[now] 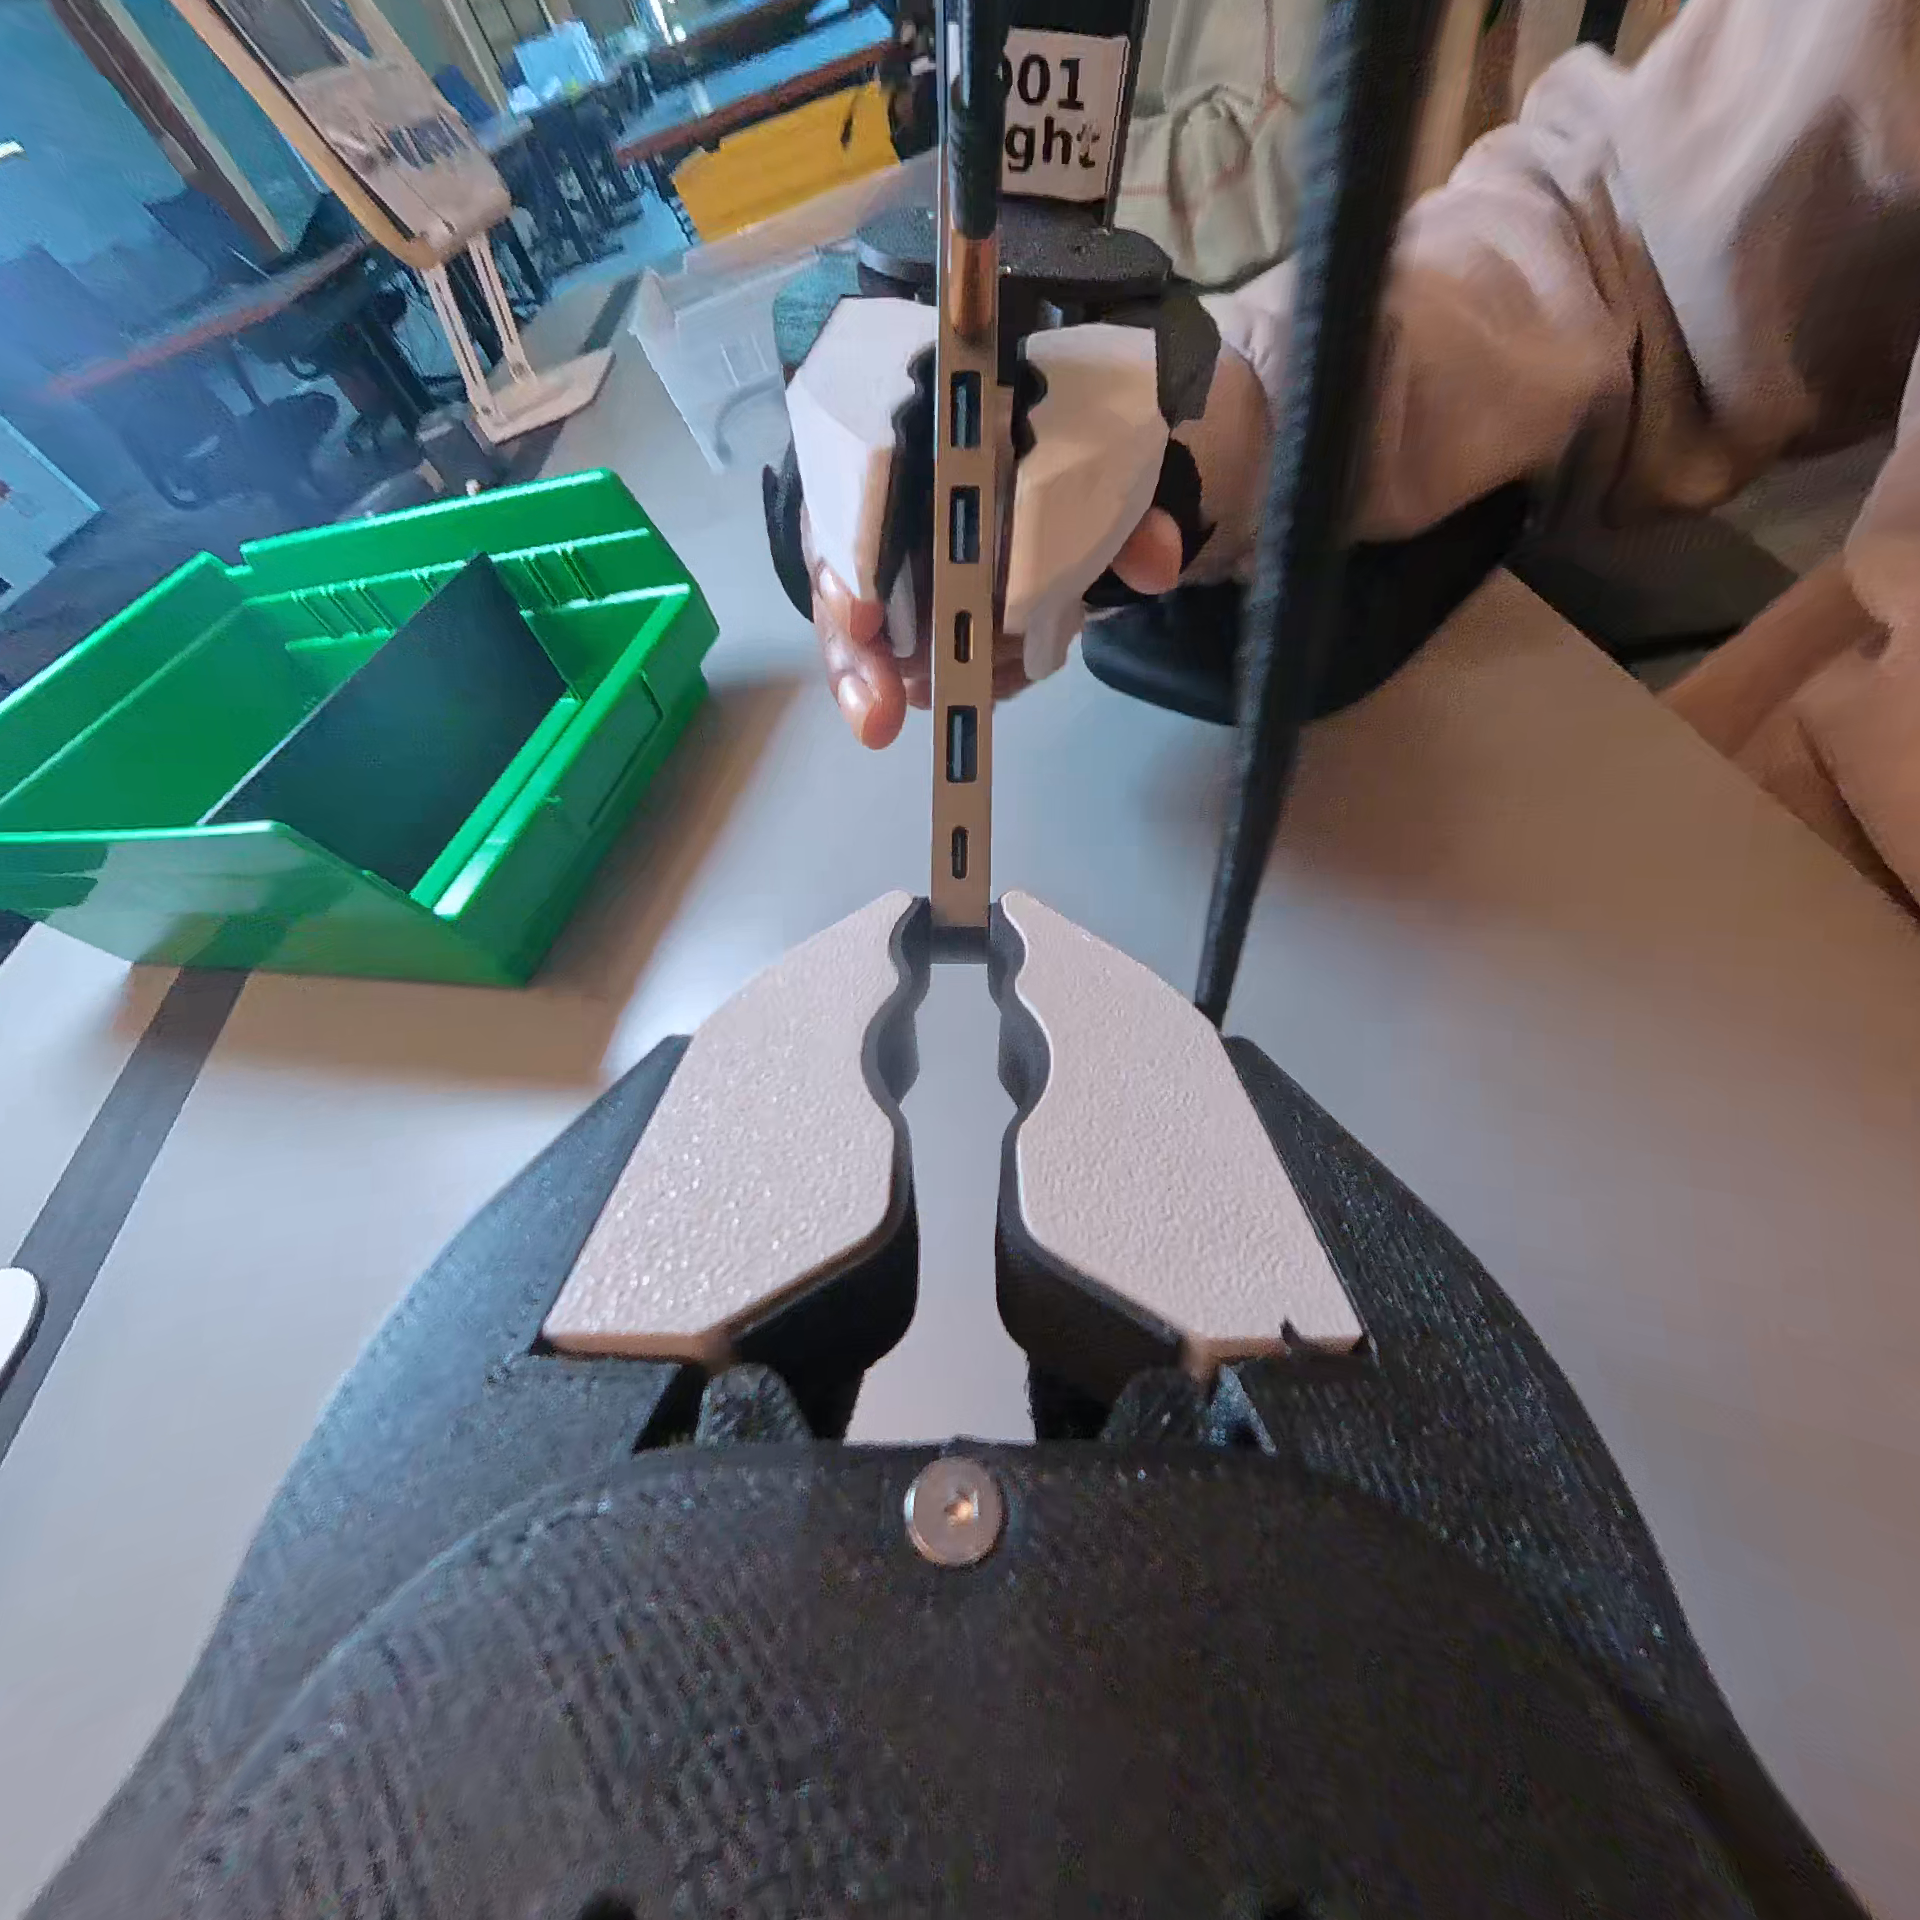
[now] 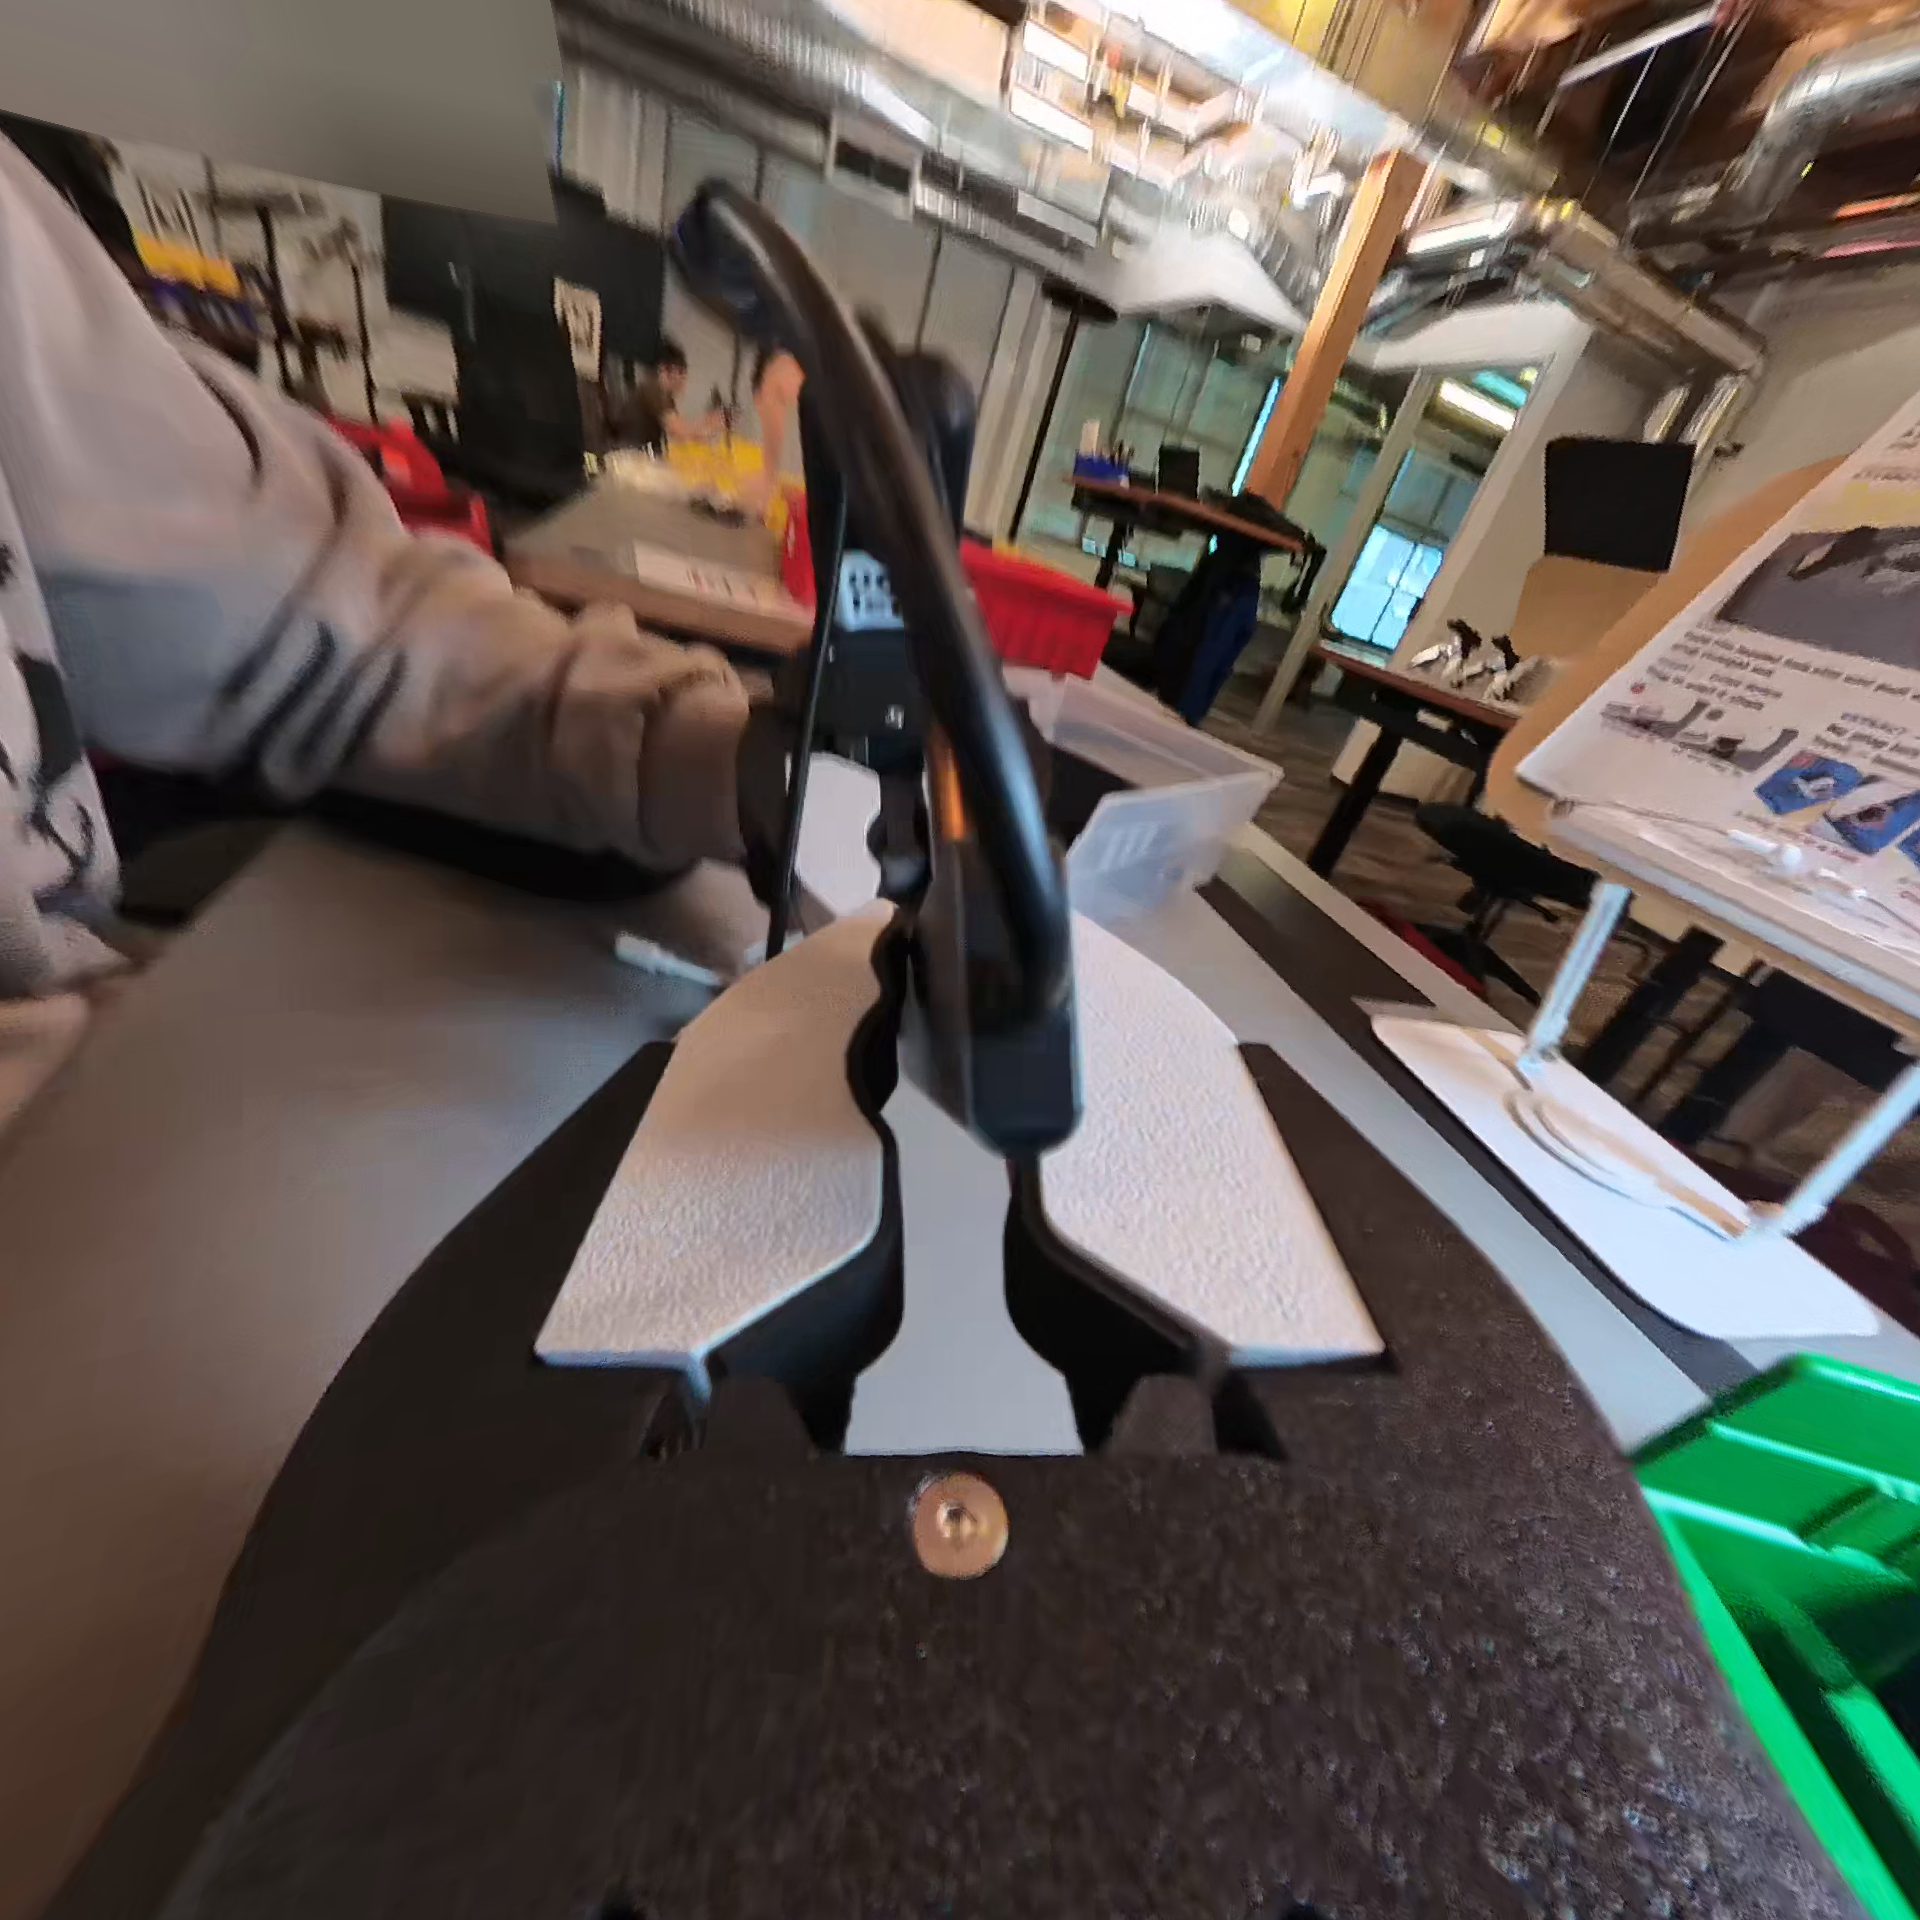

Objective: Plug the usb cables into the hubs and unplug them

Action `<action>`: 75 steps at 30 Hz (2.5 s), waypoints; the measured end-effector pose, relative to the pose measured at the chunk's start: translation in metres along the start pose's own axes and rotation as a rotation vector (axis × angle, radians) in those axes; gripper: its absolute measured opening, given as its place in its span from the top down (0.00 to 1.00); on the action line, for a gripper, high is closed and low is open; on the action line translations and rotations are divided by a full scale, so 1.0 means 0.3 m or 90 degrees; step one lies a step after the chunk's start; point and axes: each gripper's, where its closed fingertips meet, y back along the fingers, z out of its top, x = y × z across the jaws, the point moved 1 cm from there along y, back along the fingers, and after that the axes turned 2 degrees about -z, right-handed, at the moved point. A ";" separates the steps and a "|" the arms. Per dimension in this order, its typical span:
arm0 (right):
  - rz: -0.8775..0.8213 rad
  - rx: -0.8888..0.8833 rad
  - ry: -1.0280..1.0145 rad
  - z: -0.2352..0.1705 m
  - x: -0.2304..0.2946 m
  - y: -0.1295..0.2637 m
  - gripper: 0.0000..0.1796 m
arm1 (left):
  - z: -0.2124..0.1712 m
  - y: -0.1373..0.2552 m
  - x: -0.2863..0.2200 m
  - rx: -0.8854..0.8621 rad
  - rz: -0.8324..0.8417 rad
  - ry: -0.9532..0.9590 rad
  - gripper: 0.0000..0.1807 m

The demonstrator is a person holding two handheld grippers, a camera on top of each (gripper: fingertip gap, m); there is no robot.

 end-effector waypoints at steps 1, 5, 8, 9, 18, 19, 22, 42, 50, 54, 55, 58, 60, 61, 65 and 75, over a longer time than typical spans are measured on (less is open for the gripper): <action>0.002 0.028 0.022 -0.026 0.005 -0.002 0.90 | -0.009 0.007 -0.004 0.012 -0.006 -0.001 0.94; 0.031 0.067 0.031 -0.067 0.041 -0.021 0.93 | -0.035 0.002 -0.020 0.044 -0.017 -0.006 0.94; 0.034 0.075 0.027 -0.073 0.043 -0.024 0.94 | -0.028 0.009 -0.014 0.039 -0.005 -0.004 0.94; 0.032 0.074 0.027 -0.067 0.041 -0.024 0.94 | -0.022 0.011 -0.010 0.033 0.004 -0.002 0.94; -0.110 0.020 0.019 0.000 -0.125 0.074 0.93 | -0.206 0.186 0.018 0.233 0.088 0.146 0.81; -0.134 0.010 0.015 0.008 -0.150 0.092 0.94 | -0.204 0.189 -0.011 0.243 0.080 0.162 0.80; -0.179 0.003 0.001 0.008 -0.205 0.129 0.94 | -0.224 0.156 -0.098 0.297 0.068 0.195 0.75; -0.192 0.019 0.003 -0.010 -0.220 0.130 0.94 | -0.312 0.145 -0.168 0.401 0.042 0.200 0.72; -0.188 0.025 0.005 -0.015 -0.218 0.130 0.94 | -0.321 0.149 -0.165 0.423 0.038 0.167 0.92; -0.192 0.020 0.008 -0.002 -0.222 0.136 0.94 | -0.163 0.160 -0.141 0.234 0.019 0.220 0.95; -0.193 0.017 0.007 0.002 -0.223 0.138 0.94 | -0.107 0.167 -0.141 0.164 0.002 0.228 0.97; -0.195 0.012 0.004 0.006 -0.225 0.141 0.94 | 0.065 0.210 -0.151 -0.046 -0.065 0.249 1.00; -0.197 0.012 0.002 0.006 -0.227 0.142 0.94 | 0.092 0.230 -0.120 -0.092 -0.042 0.266 1.00; -0.198 0.012 0.002 0.005 -0.228 0.142 0.94 | 0.062 0.232 -0.093 -0.067 -0.007 0.275 1.00; -0.198 0.018 0.000 -0.003 -0.232 0.142 0.94 | -0.078 0.197 -0.093 0.081 0.028 0.255 0.94; -0.197 0.020 0.001 -0.002 -0.232 0.142 0.94 | -0.186 -0.017 -0.217 0.271 -0.066 0.075 0.78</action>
